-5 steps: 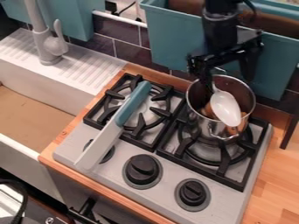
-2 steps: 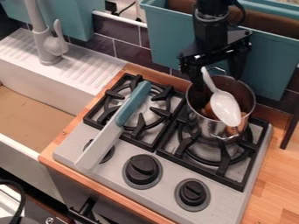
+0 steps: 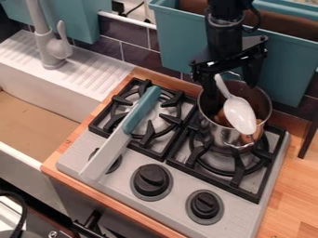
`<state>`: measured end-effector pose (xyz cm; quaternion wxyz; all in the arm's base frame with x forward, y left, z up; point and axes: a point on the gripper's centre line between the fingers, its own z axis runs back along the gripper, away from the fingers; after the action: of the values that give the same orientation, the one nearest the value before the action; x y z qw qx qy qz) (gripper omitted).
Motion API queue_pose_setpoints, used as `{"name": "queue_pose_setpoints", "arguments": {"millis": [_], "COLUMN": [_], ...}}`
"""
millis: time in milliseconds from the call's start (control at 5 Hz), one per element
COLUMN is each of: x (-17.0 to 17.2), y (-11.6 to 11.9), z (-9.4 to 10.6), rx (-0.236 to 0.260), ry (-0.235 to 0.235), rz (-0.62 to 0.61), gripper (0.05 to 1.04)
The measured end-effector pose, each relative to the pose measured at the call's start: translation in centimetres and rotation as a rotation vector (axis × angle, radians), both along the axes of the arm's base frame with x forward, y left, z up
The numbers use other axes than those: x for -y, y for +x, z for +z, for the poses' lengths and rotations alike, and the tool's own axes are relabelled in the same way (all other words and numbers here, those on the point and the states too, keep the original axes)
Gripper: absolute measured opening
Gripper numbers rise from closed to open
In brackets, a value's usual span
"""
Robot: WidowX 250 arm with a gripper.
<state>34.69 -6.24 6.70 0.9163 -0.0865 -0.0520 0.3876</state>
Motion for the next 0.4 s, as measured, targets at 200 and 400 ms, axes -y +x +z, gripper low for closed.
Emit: {"name": "queue_pose_setpoints", "arguments": {"millis": [200, 400], "x": [0.0, 0.07], "y": [-0.03, 0.07], "z": [-0.06, -0.42], "rx": [-0.005, -0.005], "ry": [-0.003, 0.003], "rz": [0.018, 0.02], "gripper": [0.996, 0.996]}}
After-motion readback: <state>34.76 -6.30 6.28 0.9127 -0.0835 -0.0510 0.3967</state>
